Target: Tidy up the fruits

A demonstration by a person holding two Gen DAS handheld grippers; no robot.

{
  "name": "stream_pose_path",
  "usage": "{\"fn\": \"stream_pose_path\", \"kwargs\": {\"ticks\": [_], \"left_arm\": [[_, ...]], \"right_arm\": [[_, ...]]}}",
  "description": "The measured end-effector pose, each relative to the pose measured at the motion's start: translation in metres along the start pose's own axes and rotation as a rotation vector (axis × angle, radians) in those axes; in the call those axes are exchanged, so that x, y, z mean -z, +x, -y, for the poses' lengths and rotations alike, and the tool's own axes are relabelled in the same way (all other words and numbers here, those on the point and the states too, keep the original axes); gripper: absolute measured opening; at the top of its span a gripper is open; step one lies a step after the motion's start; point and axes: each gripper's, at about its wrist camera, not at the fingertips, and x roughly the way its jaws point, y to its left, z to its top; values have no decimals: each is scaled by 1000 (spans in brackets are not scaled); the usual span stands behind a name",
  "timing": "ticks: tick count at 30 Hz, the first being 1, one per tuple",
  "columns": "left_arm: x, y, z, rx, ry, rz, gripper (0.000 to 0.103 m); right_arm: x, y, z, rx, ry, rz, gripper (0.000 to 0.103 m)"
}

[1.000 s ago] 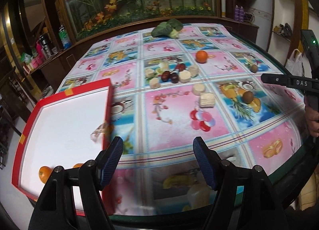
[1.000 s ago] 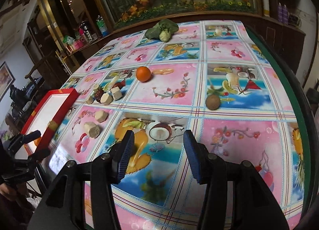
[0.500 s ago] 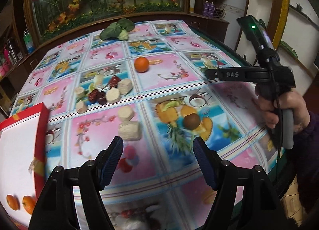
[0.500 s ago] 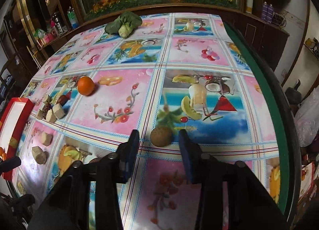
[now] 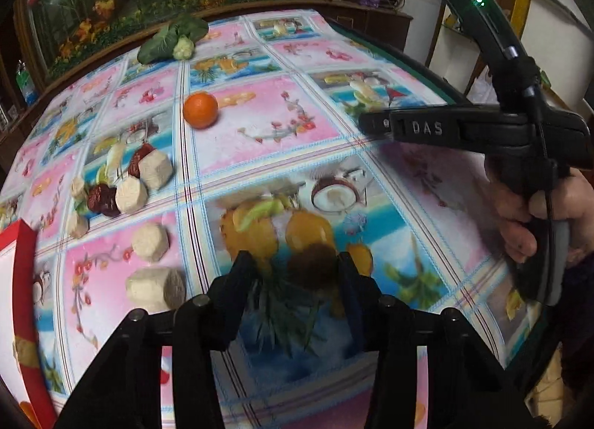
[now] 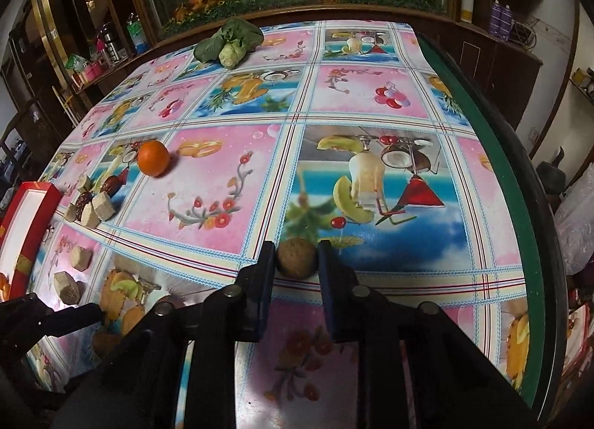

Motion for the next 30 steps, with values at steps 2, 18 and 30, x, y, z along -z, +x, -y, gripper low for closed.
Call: {"fn": "stream_pose_path", "kwargs": {"ticks": [2,18,30], "left_arm": [[-1,0,1,6,-1,1,34],[8,-42,-13,-21,-31,111,24],[51,-143,-104,-213,-223,351,24]], "right_arm": [[0,0,1,-2,6,-2,24],[-2,-14,-1,-21,-15,95,24],[-10,-32,-62,-111,-10,230,25]]}}
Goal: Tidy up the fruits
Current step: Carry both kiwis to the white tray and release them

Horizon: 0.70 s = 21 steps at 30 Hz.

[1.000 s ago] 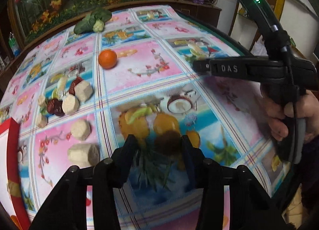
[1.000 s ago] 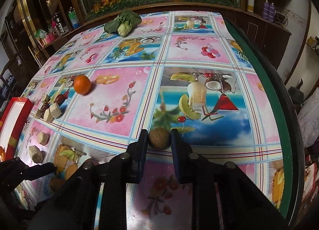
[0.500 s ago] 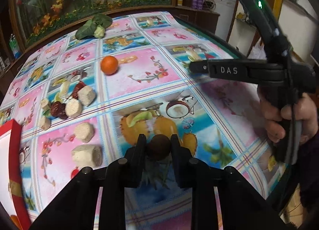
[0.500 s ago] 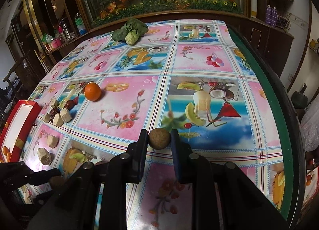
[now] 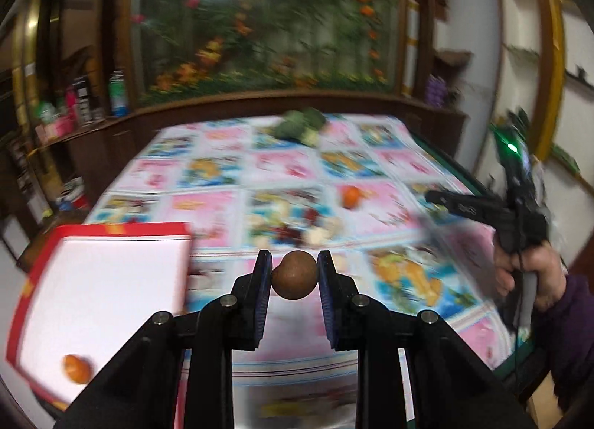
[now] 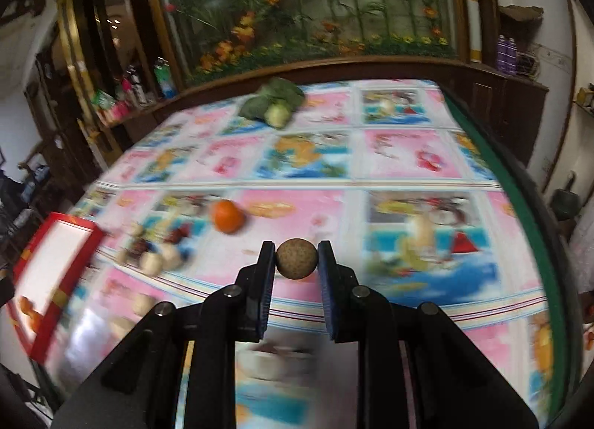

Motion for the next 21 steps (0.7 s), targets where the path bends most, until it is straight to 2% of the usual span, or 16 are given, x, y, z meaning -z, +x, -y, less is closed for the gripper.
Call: {"fn": "stream_pose_path", "kwargs": {"ticks": [4,9,12,16,21], "left_arm": [[0,-13,-48,-90,-92,37,24],[10,-29,-106,-219,-189,67,24],[18,-33,-132,-286,-236,65,24],[27,-34,-157,-360,-269,57,24],[40,-23,-180,-418,-291,16,24]], "right_arm": [[1,10,-76,-140,-61,2,25],[6,33,-187,-359,-144,-77,25],[11,38,-240,-455,-174,-104,25],[24,40,-292,-545,-221,-133,25],[54,47,-315,-565,-310,-196,25]]}}
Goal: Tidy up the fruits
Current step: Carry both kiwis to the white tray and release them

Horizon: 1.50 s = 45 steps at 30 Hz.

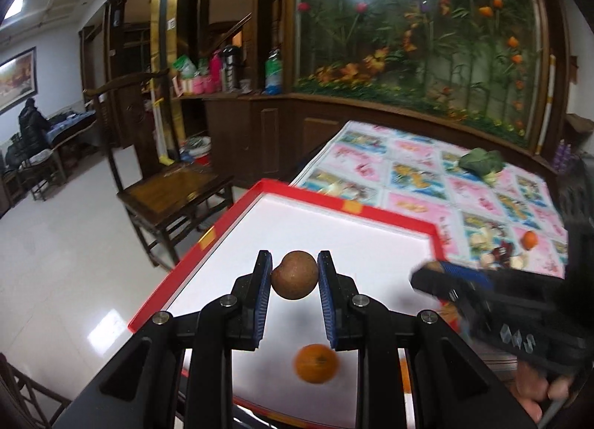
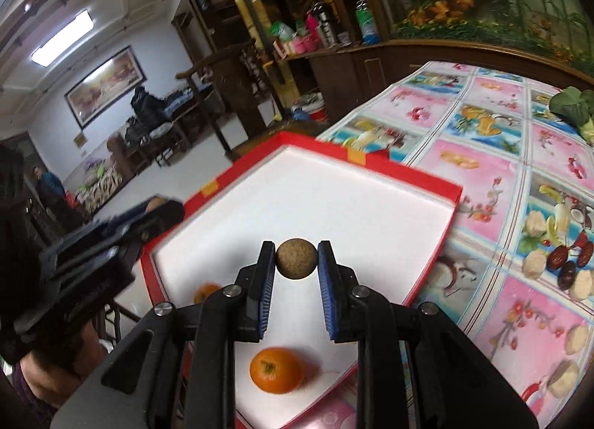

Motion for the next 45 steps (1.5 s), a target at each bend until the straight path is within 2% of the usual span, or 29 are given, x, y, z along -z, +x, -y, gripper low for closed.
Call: {"fn": "stream_pose_path", "kwargs": {"ticks": [5,14,18,21,23,25,35,45], "left_arm": [[10,15,-5,-15,-1,-49,24],[28,32,8,-19,49,-132,24],[35,36,8,-55,63,-160,25],[34,34,10,-88,76,-153,31],[34,32,11,-110,88,-144,42],[33,30,13,-133,93,-132,49],[26,20,19,-171,130,-91,52],[22,18,30,-174,156,-82,53]], "right_arm": [[7,3,0,4,-14,-23,25],[16,12,-11,13,-64,-77,26],[18,20,-7,31,-44,-132,26],[19,20,-3,30,-21,-152,26],[18,17,-2,36,-17,-142,26],[16,14,1,29,-4,-129,26],[6,-1,19,41,55,-66,26],[2,-18,35,50,90,-34,26]]}}
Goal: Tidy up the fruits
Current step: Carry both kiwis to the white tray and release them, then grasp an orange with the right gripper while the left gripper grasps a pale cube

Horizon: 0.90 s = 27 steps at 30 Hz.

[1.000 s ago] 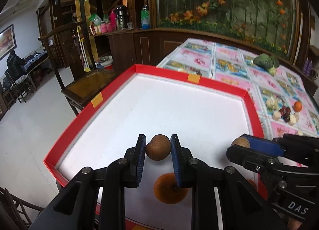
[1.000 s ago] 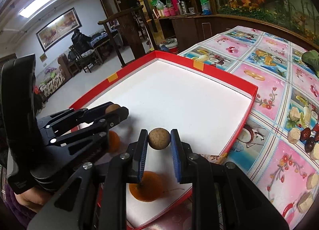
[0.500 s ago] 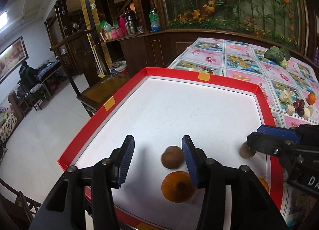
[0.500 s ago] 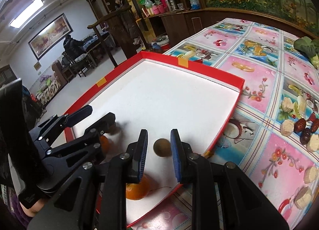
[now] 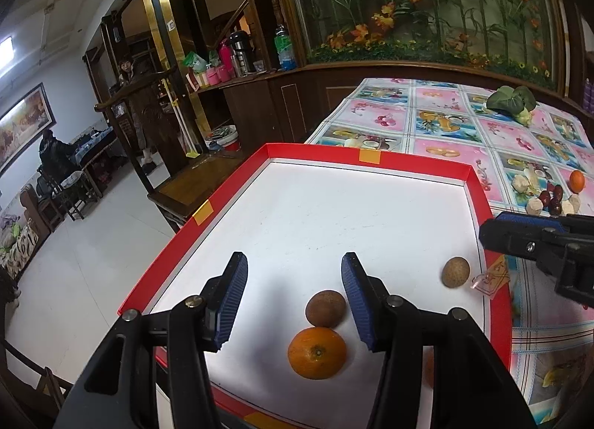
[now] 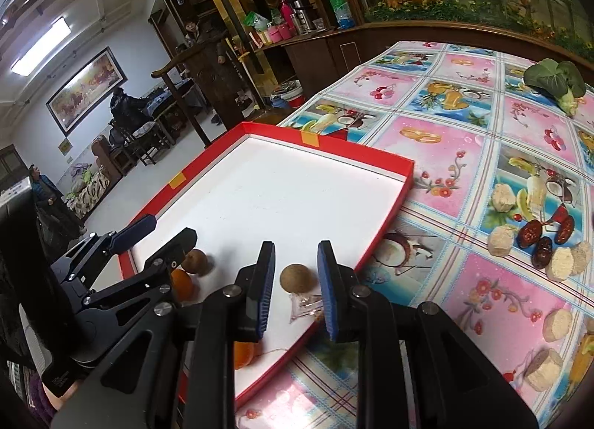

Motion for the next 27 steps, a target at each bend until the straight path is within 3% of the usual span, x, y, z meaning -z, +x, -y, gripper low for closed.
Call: {"fn": "stream_pose_path", "kwargs": {"ticks": [12,27], "left_arm": [[-6,-3,8,-5,25,13,55],[-8,-4,13,-1,40,16,55]], "right_arm": [[-5,-21,32,26,63,44,26],[-6,-30,42,42,73,55,26]]}}
